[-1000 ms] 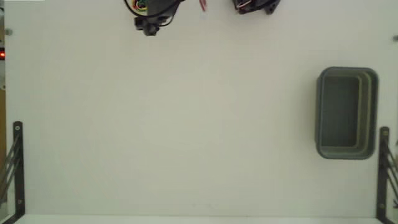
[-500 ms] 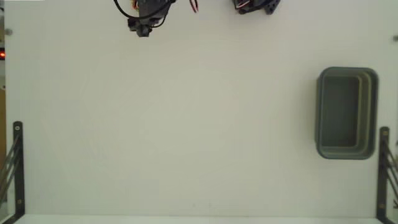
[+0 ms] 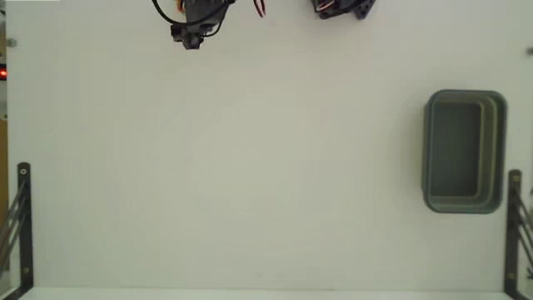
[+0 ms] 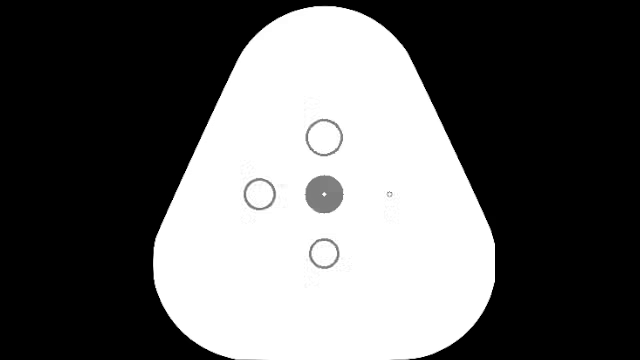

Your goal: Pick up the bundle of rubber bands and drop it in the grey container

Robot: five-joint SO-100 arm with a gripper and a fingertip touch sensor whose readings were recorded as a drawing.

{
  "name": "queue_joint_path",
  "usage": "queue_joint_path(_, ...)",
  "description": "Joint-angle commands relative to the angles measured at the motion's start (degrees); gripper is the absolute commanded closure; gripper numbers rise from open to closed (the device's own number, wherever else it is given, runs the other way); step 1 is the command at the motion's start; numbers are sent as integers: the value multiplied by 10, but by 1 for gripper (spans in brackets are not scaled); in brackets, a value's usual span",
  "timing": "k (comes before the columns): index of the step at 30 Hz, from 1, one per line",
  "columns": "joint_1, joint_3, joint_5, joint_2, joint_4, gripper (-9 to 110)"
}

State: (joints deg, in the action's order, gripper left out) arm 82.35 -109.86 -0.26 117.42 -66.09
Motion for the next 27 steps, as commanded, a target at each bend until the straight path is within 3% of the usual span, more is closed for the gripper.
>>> queue_joint_path(1, 9, 21, 3, 11, 9, -9)
queue_joint_path(27, 9, -92, 3, 23, 111, -9)
